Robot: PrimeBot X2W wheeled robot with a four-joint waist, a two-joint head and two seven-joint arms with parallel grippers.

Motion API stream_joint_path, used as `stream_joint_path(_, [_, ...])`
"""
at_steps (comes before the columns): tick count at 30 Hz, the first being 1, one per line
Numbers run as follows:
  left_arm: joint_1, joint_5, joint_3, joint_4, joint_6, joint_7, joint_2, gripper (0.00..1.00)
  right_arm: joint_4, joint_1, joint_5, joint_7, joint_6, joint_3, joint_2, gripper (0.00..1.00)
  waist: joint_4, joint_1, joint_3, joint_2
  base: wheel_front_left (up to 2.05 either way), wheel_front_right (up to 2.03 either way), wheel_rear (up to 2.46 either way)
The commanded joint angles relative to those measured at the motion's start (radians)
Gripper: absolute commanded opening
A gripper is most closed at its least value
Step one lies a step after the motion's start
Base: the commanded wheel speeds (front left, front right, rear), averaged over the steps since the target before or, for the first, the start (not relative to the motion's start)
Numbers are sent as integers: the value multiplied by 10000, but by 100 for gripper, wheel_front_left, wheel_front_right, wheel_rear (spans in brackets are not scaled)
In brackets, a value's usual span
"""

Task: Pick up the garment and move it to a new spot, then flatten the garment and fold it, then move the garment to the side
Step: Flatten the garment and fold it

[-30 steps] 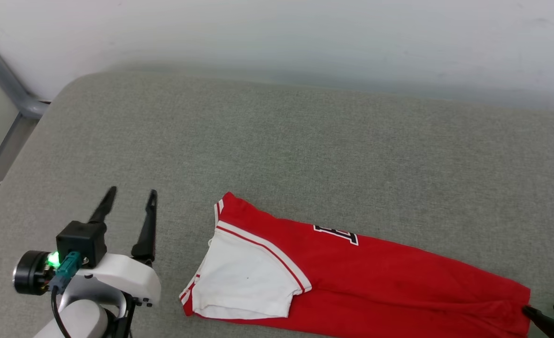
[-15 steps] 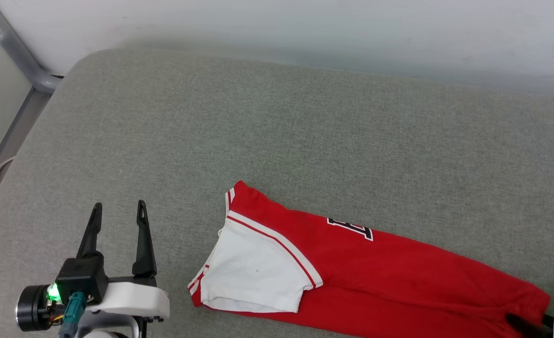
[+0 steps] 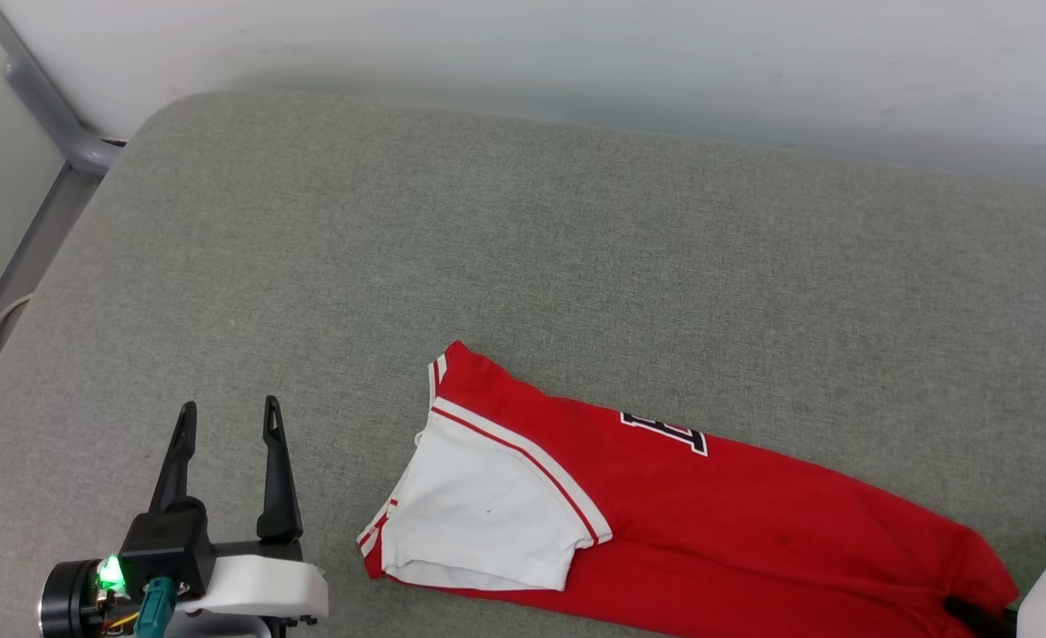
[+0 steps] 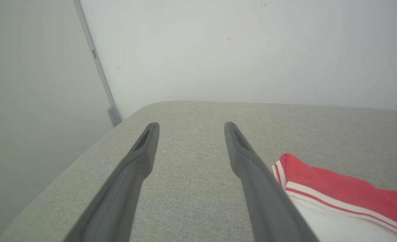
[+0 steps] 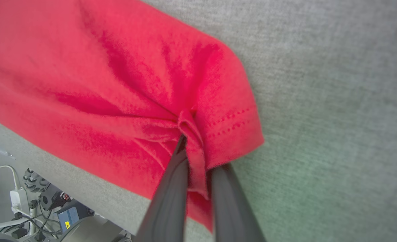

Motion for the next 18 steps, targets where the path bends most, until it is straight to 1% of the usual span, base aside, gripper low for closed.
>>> stream_joint_path(1, [185, 155, 220, 20, -155, -72, -182, 100, 332, 118, 90, -62, -2, 238, 111, 0, -49, 0, -67, 0, 0, 0, 0])
stream_joint_path(10, [374, 652, 808, 14, -725, -73, -598, 100, 409, -125, 486, -601, -7, -528, -608, 0, -194, 0, -283, 0, 0, 0, 0])
stream_joint_path(11, [374, 652, 808, 14, -725, -73, -598, 100, 409, -125, 486, -601, -7, -528, -608, 0, -194, 0, -283, 0, 0, 0, 0])
stream_joint_path(12, [388, 745, 848, 12, -837, -73, -656, 100, 438, -121, 529, -659, -5, -777, -762, 0, -217, 0, -320, 0, 0, 0, 0])
stream_joint_path(13, [388, 745, 848, 12, -837, -73, -656, 100, 438, -121, 529, -659, -5, -777, -762, 0, -217, 0, -320, 0, 0, 0, 0])
stream_joint_path(18, [435, 906, 934, 16, -1090, -73, -739, 100, 587, -147, 295, -702, -4, -1357, -1184, 0, -275, 0, -374, 0, 0, 0, 0])
